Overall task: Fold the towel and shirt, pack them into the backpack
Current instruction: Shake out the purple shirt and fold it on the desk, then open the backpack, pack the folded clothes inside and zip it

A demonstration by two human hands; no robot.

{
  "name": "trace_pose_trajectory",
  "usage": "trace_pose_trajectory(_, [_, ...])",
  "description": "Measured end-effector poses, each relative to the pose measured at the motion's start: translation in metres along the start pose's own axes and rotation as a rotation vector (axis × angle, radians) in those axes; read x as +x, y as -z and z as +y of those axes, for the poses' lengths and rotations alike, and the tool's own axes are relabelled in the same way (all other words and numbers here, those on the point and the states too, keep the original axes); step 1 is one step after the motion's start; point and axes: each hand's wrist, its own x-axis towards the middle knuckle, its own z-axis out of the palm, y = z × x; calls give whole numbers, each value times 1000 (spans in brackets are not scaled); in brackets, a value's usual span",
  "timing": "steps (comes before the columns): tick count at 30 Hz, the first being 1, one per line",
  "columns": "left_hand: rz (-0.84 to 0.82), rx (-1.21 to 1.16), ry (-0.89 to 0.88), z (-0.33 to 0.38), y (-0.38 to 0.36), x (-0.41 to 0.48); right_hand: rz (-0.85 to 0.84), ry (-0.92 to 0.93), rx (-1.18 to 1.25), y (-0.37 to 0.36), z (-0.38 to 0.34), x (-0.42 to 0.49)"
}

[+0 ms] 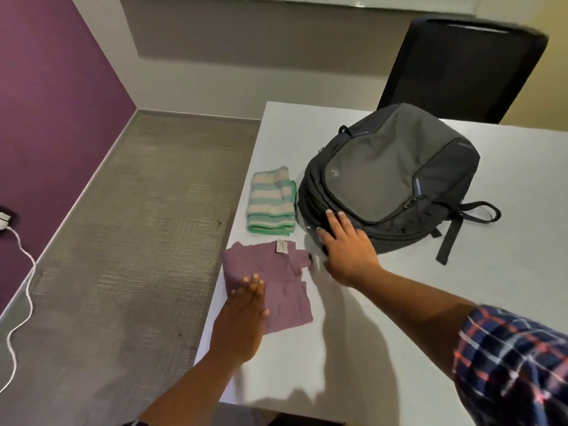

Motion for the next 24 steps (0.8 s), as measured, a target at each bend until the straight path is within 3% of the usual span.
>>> trace_pose_trajectory(3, [-5, 13, 49, 3, -2, 3, -156, -98, -64, 0, 38, 15])
trace_pose_trajectory(7, [-64, 31, 105, 10, -2, 5, -390, -65, 26, -19, 67, 8])
trace_pose_trajectory(14, [-209, 142, 167, 19, 18, 19, -410, 13, 51, -28, 101, -27])
trace_pose_trajectory(17, [-223, 67, 249, 35, 23, 23, -403, 24, 35, -39, 118, -51])
trace_pose_trajectory(19, [-142, -104, 399, 53, 29, 30, -368, 45, -11, -50, 135, -76])
trace_pose_trajectory(21, [65, -220, 479, 73, 36, 36, -361, 64, -32, -57, 152, -103])
trace_pose_trajectory(24, [262, -248, 382, 109, 37, 48, -224, 105, -39, -68, 175, -151])
